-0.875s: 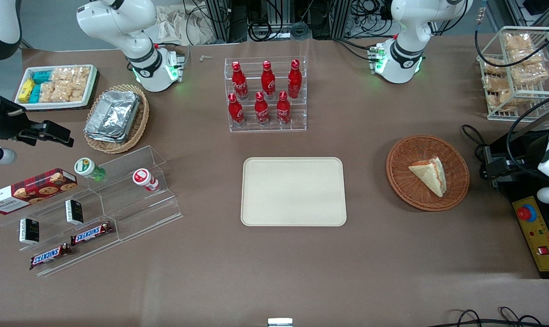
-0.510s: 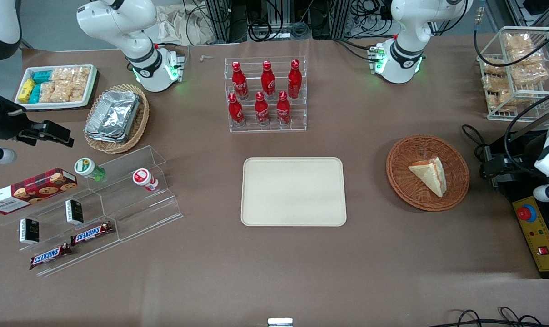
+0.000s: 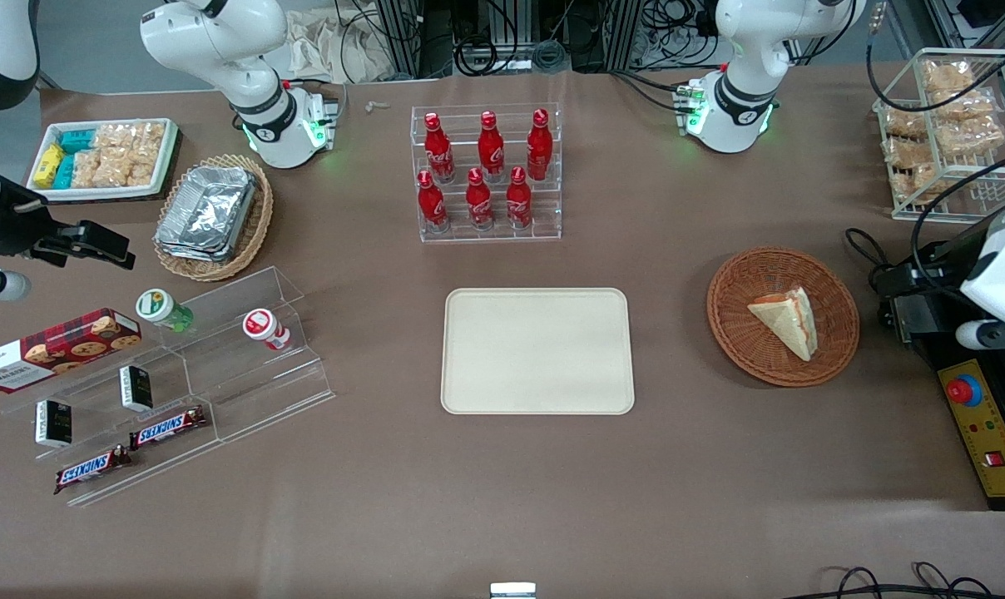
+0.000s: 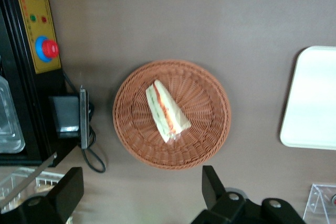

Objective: Place sandwich from basket to tray
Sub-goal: 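Move the left gripper over the wrapped sandwich in the wicker basket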

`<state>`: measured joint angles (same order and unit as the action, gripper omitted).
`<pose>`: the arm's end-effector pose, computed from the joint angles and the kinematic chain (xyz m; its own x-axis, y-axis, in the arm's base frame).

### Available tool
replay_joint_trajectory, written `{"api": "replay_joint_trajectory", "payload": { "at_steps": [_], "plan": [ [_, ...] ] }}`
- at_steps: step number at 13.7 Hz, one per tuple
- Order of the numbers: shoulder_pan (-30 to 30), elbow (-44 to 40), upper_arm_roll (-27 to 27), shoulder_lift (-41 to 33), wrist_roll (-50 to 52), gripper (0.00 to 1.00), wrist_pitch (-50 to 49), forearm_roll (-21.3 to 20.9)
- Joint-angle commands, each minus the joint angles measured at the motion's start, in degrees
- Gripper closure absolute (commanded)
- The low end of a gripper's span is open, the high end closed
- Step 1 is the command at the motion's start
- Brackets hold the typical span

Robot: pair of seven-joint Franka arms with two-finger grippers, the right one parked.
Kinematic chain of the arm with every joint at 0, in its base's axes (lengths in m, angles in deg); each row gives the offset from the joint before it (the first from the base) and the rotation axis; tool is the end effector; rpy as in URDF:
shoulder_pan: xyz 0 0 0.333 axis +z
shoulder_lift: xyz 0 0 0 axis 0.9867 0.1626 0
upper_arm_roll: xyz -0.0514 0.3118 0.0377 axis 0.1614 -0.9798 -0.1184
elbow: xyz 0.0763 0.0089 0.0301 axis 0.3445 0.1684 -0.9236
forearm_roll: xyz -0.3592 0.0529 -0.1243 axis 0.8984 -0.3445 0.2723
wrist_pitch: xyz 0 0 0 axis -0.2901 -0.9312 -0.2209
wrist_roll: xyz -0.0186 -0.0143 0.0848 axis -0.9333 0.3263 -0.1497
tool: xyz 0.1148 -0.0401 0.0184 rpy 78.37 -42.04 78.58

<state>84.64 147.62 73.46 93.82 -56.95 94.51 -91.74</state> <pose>0.5907 0.0045 0.5469 0.9903 0.0439 -0.1321 0.0342 -0.9966 -0.0744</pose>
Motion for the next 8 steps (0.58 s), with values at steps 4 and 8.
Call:
{"api": "replay_joint_trajectory", "payload": {
  "at_steps": [4,8],
  "plan": [
    [0.13,30.36,-2.73,-13.17,5.09,0.0,20.06,-0.33],
    [0.05,38.82,-2.55,-12.29,16.78,0.0,27.28,-1.57]
  ]
}}
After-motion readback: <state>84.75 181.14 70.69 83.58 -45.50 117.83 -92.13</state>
